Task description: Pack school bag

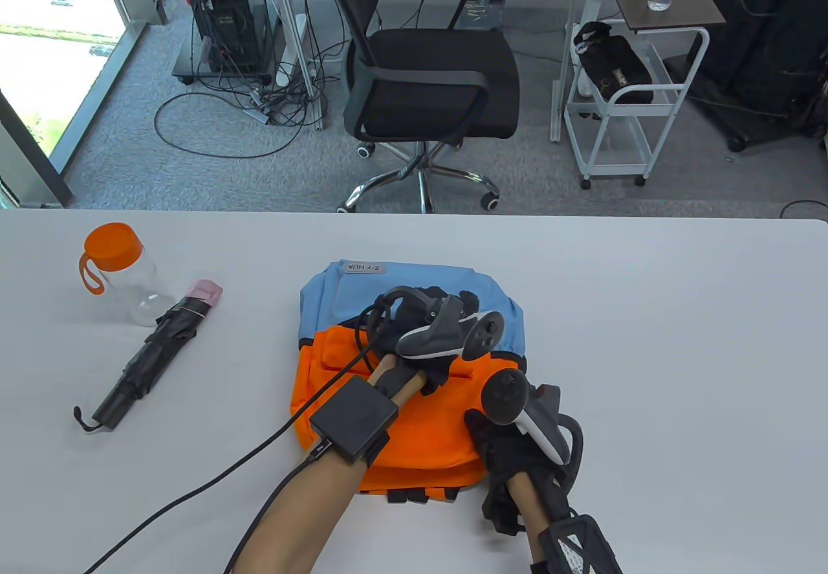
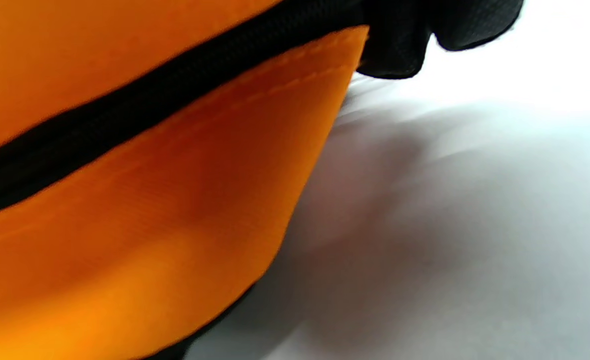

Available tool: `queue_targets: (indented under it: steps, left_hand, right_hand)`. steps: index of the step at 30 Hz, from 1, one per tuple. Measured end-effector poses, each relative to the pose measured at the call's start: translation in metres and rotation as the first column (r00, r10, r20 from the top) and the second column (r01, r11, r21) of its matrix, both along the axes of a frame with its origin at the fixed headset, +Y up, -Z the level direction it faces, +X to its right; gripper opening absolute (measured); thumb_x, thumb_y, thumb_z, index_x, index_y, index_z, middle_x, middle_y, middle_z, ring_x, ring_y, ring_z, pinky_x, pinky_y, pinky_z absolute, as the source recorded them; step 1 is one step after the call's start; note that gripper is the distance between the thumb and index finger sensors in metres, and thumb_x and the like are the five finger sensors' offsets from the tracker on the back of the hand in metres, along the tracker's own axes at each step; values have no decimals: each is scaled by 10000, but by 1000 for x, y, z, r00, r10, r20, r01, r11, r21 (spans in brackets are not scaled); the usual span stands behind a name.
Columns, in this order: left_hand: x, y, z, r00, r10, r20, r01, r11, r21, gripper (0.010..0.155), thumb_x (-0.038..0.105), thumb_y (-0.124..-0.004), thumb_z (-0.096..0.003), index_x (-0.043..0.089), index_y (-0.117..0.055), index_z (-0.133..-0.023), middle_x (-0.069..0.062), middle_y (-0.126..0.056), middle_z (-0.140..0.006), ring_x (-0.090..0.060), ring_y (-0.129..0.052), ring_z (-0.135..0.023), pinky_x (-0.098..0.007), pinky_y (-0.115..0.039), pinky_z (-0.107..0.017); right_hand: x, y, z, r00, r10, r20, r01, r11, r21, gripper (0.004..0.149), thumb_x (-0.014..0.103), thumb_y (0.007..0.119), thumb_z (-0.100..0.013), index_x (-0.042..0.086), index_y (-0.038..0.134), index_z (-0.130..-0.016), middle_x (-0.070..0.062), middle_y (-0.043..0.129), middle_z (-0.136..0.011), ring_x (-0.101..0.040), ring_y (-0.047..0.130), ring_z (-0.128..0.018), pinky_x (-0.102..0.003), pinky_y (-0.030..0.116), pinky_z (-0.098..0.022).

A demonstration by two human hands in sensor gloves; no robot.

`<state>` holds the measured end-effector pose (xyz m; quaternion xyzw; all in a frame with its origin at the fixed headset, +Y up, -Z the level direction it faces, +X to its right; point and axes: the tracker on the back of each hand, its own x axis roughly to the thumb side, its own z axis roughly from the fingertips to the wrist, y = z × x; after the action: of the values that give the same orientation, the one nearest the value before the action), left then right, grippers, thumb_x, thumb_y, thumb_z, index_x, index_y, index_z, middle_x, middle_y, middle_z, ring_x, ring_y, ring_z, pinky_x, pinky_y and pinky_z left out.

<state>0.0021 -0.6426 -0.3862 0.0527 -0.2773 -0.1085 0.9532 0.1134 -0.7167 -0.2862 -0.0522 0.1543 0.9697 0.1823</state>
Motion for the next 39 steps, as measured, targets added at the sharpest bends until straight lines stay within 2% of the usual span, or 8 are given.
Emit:
queue_targets:
  steps: [3, 7, 14, 19, 23, 25, 30, 39]
  left_hand:
    - [-3, -5, -2, 999, -10, -48, 6, 997, -80, 634, 391, -876, -446, 160, -773, -1028, 36, -1036, -636, -234, -1067, -582, -430, -925, -437]
    - [-8, -7, -1, 997, -21, -74, -1, 959, -284, 939, 536, -858, -394, 146, -507, -1173, -18, -971, -848, -327, -977, -779, -498, -871, -551]
    - [-20, -2, 9, 976, 122, -180, -156, 969, -190, 622, 382, -709, -531, 177, -661, -1117, -77, -1034, -810, -328, -1075, -694, -448, -947, -439]
    - [-21, -7, 8, 988, 37, -150, -68, 976, -208, 653, 349, -715, -539, 165, -554, -1145, -106, -989, -894, -335, -1049, -749, -449, -934, -470]
    - [-29, -3, 2, 967, 205, -153, -236, 946, -222, 626, 359, -743, -526, 153, -648, -1110, 39, -1039, -615, -280, -1054, -644, -503, -895, -511]
    - [-32, 4, 0, 942, 282, -180, -318, 922, -222, 595, 351, -772, -515, 204, -699, -1088, 34, -1059, -545, -239, -1102, -482, -440, -949, -394]
    - [-32, 1, -2, 978, 128, -167, -164, 962, -220, 669, 350, -846, -476, 220, -647, -1102, -5, -1082, -661, 8, -1107, -220, -209, -989, -175]
    - [-26, -16, 12, 994, 86, -68, -105, 925, -364, 717, 314, -786, -524, 184, -480, -1160, -138, -826, -981, -323, -934, -741, -521, -817, -602]
  right_hand:
    - [1, -1, -2, 1000, -23, -1, 23, 1000, -6, 858, 460, 657, -472, -38, 280, -1060, -431, 367, -1052, -535, 710, -854, -672, 635, -612]
    - [2, -2, -2, 999, -40, 0, 40, 999, -12, 858, 460, 653, -474, -38, 271, -1059, -434, 357, -1051, -539, 706, -854, -672, 632, -613]
    - [0, -4, -2, 1000, -28, -3, 28, 999, -19, 857, 459, 650, -473, -36, 267, -1060, -433, 349, -1054, -536, 700, -859, -676, 627, -614]
    - [1, -4, -3, 999, -35, -1, 35, 999, -21, 857, 457, 656, -472, -36, 273, -1059, -434, 351, -1053, -538, 702, -857, -678, 625, -614]
    - [-2, -4, -4, 1000, -11, -10, 11, 999, -30, 854, 453, 650, -474, -39, 270, -1059, -442, 344, -1051, -545, 694, -860, -681, 621, -616]
    - [-3, -3, -4, 1000, 2, -14, -2, 1000, -23, 846, 448, 651, -475, -40, 280, -1059, -449, 346, -1049, -549, 697, -858, -682, 622, -614]
    - [-5, -4, -4, 1000, 7, -22, -7, 999, -31, 846, 449, 649, -476, -40, 279, -1058, -451, 344, -1048, -548, 694, -859, -681, 621, -616]
    - [-8, -5, -6, 999, 2, -36, -2, 1000, -11, 838, 420, 686, -465, -47, 315, -1055, -464, 380, -1030, -501, 758, -796, -638, 671, -595]
